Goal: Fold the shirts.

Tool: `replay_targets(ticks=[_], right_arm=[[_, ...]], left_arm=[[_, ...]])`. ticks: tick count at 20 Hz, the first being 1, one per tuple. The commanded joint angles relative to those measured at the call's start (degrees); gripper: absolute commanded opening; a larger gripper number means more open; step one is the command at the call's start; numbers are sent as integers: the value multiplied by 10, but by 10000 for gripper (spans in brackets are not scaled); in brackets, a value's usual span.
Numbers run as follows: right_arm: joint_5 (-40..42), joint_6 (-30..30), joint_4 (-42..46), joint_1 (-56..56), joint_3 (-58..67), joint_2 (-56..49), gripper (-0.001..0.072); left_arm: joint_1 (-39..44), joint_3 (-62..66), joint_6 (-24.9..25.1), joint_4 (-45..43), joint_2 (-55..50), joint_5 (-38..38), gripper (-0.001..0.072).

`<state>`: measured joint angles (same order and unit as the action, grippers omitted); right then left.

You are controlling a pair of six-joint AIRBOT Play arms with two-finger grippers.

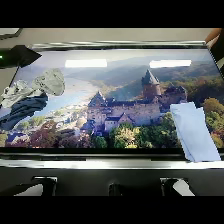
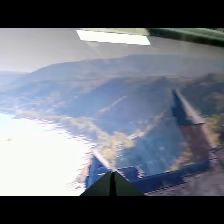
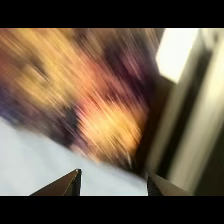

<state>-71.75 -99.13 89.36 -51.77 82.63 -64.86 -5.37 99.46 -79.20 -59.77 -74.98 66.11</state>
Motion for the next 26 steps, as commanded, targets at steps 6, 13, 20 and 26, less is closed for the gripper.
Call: replay_targets(ticks=[6, 13, 20, 26], right_arm=[[-157, 14, -81, 436, 56, -124, 570], [-201, 34, -89, 513, 47, -167, 698], [-200, 34, -88, 513, 47, -167, 691], [-200, 34, -88, 513, 47, -167, 691]], left_arm=[[94, -64, -104, -321, -104, 244, 720], [95, -282, -134, -268, 1, 94, 720], [94, -281, -134, -268, -2, 94, 720], [94, -281, -134, -268, -2, 94, 720]])
